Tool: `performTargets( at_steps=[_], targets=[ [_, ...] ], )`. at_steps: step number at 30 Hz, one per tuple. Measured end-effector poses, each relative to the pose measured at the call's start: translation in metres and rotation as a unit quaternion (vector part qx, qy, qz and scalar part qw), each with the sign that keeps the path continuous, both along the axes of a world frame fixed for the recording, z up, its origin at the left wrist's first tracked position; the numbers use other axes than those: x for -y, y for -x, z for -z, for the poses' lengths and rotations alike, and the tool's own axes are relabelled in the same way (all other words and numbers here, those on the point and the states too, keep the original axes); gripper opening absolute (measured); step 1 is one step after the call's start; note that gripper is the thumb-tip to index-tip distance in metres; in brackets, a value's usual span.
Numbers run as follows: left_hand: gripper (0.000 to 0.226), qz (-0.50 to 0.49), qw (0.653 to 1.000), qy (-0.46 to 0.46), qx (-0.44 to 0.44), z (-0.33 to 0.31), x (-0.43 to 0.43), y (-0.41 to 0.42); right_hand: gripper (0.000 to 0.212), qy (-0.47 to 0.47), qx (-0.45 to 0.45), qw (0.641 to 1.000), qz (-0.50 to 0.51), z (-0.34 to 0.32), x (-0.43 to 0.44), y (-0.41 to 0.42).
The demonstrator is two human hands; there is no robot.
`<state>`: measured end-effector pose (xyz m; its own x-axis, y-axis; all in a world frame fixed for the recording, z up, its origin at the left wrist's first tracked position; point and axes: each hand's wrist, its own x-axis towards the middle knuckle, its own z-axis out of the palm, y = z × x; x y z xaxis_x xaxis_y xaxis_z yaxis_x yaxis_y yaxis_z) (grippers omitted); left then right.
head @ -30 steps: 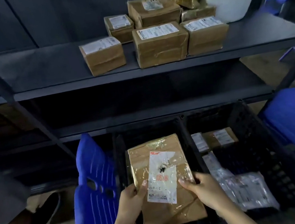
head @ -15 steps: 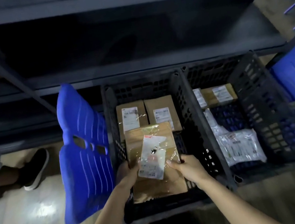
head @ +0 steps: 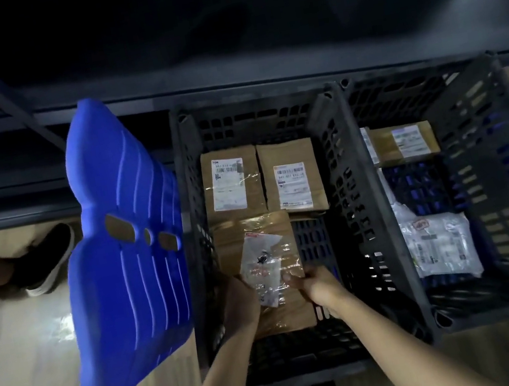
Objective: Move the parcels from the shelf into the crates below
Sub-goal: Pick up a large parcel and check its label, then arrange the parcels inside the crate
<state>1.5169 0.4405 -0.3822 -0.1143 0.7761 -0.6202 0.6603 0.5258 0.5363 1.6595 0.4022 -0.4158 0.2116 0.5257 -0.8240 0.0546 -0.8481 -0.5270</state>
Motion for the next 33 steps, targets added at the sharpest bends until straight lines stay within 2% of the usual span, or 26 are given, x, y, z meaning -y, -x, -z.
performTargets(
  at_steps=[2,5,6,10,13,17,20,22,24,27,28,31,33],
  targets=[
    [0.031,0.03,0.999,0.009,-0.044,-0.001,0.008,-0.005,0.012,-0.003,0.007,1.0,0.003,0.003,0.004,0.001],
    [0.074,0.108,0.992,-0.004,-0.068,-0.003,0.016,-0.002,0.012,-0.006,0.02,1.0,0.002,0.008,0.008,0.005],
    [0.076,0.135,0.988,-0.005,-0.077,-0.001,0.018,0.001,0.012,-0.005,0.019,1.0,0.001,0.01,0.009,0.006],
    [0.07,0.213,0.963,0.002,-0.166,0.004,0.024,0.014,0.015,-0.004,0.021,1.0,-0.006,0.013,0.009,0.007],
    [0.069,0.286,0.925,-0.033,-0.249,0.005,0.025,0.013,0.022,-0.006,0.047,0.999,-0.021,0.014,0.006,0.01],
    [0.064,0.328,0.905,-0.024,-0.269,0.011,0.023,0.006,0.034,0.0,0.069,0.995,-0.068,0.009,0.001,0.009],
    [0.063,0.3,0.922,0.003,-0.243,0.003,0.017,-0.001,0.038,-0.001,0.073,0.991,-0.116,0.0,-0.001,0.005],
    [0.052,0.248,0.948,0.035,-0.196,-0.011,0.005,-0.004,0.026,-0.005,0.106,0.982,-0.153,-0.009,-0.008,-0.001],
    [0.047,0.257,0.951,0.002,-0.174,-0.028,-0.009,-0.005,0.022,-0.022,0.122,0.981,-0.148,-0.024,-0.018,-0.01],
    [0.07,0.32,0.935,-0.055,-0.14,-0.051,-0.031,-0.006,0.088,-0.081,0.149,0.973,-0.154,-0.059,-0.041,-0.019],
    [0.079,0.343,0.926,-0.069,-0.144,-0.059,-0.039,-0.006,0.095,-0.106,0.163,0.968,-0.158,-0.074,-0.048,-0.022],
    [0.091,0.392,0.887,-0.133,-0.203,-0.09,-0.062,-0.008,0.094,-0.166,0.208,0.949,-0.168,-0.115,-0.068,-0.03],
    [0.096,0.396,0.882,-0.151,-0.205,-0.114,-0.077,-0.011,0.095,-0.188,0.235,0.936,-0.182,-0.141,-0.078,-0.034]
  ],
)
